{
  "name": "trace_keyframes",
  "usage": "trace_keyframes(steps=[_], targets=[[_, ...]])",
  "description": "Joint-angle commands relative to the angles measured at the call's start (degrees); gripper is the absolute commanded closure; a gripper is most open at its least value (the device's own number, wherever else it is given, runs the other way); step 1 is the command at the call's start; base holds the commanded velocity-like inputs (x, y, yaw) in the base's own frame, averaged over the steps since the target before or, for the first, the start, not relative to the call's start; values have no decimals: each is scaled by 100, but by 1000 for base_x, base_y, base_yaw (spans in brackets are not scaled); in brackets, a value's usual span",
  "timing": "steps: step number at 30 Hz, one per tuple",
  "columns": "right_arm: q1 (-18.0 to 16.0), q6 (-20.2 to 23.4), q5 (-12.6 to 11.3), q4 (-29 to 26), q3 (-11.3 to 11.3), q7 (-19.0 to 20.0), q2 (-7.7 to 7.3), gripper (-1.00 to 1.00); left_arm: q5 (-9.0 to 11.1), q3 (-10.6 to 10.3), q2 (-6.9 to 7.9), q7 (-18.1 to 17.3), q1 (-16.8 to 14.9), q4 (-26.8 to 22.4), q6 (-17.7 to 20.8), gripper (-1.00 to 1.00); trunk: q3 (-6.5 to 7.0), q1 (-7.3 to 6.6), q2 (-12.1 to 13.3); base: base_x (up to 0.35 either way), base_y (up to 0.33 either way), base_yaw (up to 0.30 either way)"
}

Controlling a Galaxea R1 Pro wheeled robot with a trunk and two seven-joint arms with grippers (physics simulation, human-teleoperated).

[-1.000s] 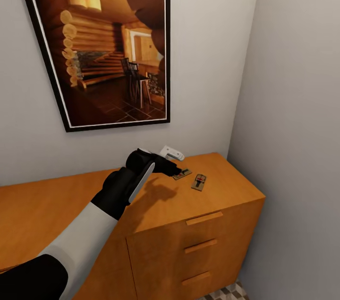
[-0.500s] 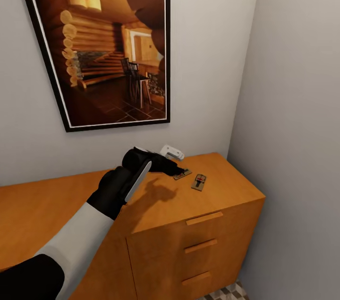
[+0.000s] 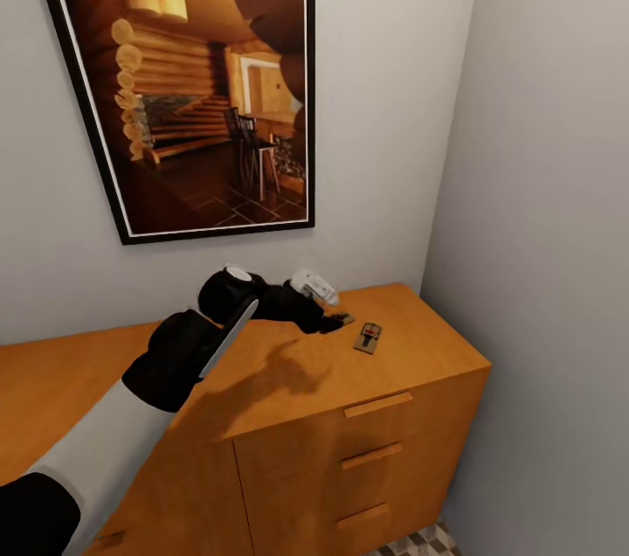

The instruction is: Take the four mousetraps from the cabinet in the bathroom and place them on the bathroom floor. Make sure all four end up on the same floor surface, and ensure that at least two of them are either under or directly next to the same bathroom sink.

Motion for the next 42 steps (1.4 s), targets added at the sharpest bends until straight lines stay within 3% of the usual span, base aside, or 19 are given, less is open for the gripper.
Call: trace_keyframes(steps=[1,4,8,42], targets=[[-4,-23,-69,5,50,-5,2,100,41,-281,112,4,-7,-12,32,-100,-6,0,-4,0,0,0],[-3,-23,-69,5,48,-5,2,100,40,-502,183,-7,-7,-10,30,-100,-6,0,-4,0,0,0],[-4,-23,-69,5,51,-5,2,100,28,-604,219,-13,-7,10,24,-100,-6,0,-4,0,0,0],[-4,-32,-69,5,56,-5,10,100,-13,-662,289,-15,-7,50,20,-100,-6,0,-4,17,11,0]])
